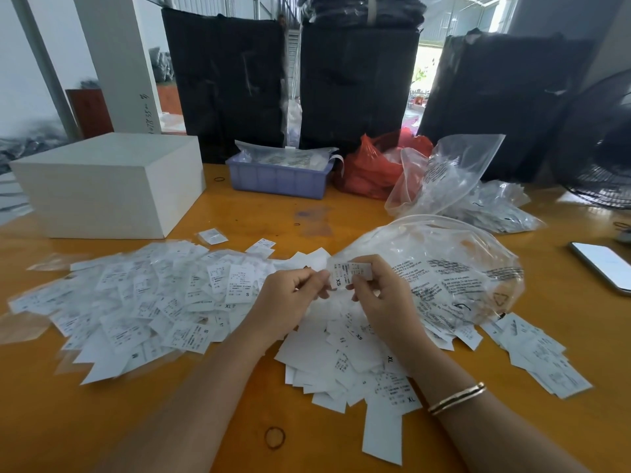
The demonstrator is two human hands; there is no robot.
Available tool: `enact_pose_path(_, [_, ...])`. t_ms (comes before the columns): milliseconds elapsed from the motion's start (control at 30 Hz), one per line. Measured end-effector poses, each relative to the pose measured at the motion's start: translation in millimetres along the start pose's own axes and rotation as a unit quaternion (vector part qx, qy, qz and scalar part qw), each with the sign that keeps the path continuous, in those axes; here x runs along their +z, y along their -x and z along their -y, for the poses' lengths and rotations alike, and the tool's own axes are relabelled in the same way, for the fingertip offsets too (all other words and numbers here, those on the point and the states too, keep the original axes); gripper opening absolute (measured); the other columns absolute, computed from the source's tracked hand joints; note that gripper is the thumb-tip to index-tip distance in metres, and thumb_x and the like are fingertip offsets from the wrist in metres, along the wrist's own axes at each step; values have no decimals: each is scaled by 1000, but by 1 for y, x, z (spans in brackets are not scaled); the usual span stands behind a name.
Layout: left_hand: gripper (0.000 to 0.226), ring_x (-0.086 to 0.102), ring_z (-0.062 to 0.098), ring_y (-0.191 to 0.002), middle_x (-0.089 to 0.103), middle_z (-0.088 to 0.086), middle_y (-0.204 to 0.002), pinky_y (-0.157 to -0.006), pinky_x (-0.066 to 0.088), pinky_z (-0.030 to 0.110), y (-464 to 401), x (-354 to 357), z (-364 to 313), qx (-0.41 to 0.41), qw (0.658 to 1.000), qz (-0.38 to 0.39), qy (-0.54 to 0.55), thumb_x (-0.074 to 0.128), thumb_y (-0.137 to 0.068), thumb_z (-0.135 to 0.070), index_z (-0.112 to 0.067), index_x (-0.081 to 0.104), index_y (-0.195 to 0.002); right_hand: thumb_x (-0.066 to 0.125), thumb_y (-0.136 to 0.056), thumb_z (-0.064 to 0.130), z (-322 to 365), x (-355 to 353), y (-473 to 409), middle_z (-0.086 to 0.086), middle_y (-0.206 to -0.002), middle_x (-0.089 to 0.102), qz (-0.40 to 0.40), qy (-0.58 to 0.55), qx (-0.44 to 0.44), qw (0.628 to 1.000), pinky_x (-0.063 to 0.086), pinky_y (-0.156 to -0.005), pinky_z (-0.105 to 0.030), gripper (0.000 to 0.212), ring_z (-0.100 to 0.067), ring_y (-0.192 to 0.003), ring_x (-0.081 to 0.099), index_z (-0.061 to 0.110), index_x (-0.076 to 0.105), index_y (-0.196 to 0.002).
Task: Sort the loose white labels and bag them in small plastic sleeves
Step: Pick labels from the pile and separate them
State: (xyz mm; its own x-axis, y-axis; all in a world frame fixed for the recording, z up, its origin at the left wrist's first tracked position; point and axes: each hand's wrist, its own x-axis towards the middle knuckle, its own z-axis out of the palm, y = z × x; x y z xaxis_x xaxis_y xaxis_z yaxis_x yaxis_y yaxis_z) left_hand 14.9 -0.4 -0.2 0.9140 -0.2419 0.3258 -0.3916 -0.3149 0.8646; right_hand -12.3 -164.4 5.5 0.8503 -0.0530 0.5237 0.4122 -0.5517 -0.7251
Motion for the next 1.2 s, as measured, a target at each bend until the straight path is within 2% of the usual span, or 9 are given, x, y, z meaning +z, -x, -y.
enact_pose_path(133, [36,68,7,-82,73,-13,-83,-88,54,39,-1,1,2,-11,1000,11,11,46,-81,-61,-36,71,-76,55,-92,10,1,0,0,8,-71,64,-42,-13,-11,999,49,-54,-38,33,-21,-61,61,42,49,-86])
enact_pose_path(333, [34,68,6,-80,73,-11,-82,-86,55,39,0,0,2,-4,1000,3,7,47,-81,-60,-36,70,-76,56,-90,6,2,-2,1,-1,-68,64,-24,2,-31,999,48,-55,-41,36,-21,-61,60,41,49,-82])
enact_pose_path(533, [33,67,-1,-77,71,-20,-75,-80,55,27,0,0,2,-6,1000,7,0,43,-79,-60,-36,67,-80,57,-89,6,1,0,1,10,-67,62,10,10,-13,1000,48,-55,-33,36,-15,-61,60,41,49,-81])
enact_pose_path(633, [37,64,-6,-76,69,-25,-75,-69,48,10,1,-1,-3,3,1000,27,2,44,-77,-64,-35,67,-79,57,-90,8,-1,1,0,5,-70,64,9,9,-5,1000,49,-57,-34,34,-18,-63,61,41,49,-81])
enact_pose_path(733, [19,58,-9,-63,68,-20,-74,-56,40,4,1,0,-4,6,999,47,6,63,-81,-48,-31,67,-74,57,-90,10,-2,0,0,0,-71,64,-1,2,2,1000,50,-58,-38,33,-22,-62,61,41,49,-82])
enact_pose_path(800, [8,58,-8,-63,69,-18,-76,-56,41,5,1,0,-2,5,999,47,-4,68,-84,-34,-32,67,-77,56,-90,10,-2,0,0,0,-70,64,-15,-7,6,1000,50,-56,-38,32,-21,-62,61,40,49,-83])
enact_pose_path(900, [13,63,-7,-76,70,-25,-78,-67,45,5,1,-1,-1,18,999,38,-21,65,-88,-27,-40,67,-84,55,-91,8,-2,-2,0,3,-70,63,-44,-43,7,998,51,-56,-35,29,-16,-63,63,36,50,-84])
enact_pose_path(1100, [16,62,-5,-75,69,-23,-76,-65,44,6,-1,-1,2,32,998,17,-45,70,-84,-28,-42,68,-79,55,-91,5,-1,-2,1,6,-72,63,-40,-49,-15,998,46,-52,-18,28,-7,-62,61,32,50,-85])
enact_pose_path(1200, [13,61,-6,-74,68,-27,-77,-65,44,6,0,-2,1,37,998,11,-44,70,-83,-31,-43,66,-78,56,-90,8,-1,-1,2,3,-73,63,-19,-22,-23,999,49,-54,-34,25,-19,-64,60,32,51,-87])
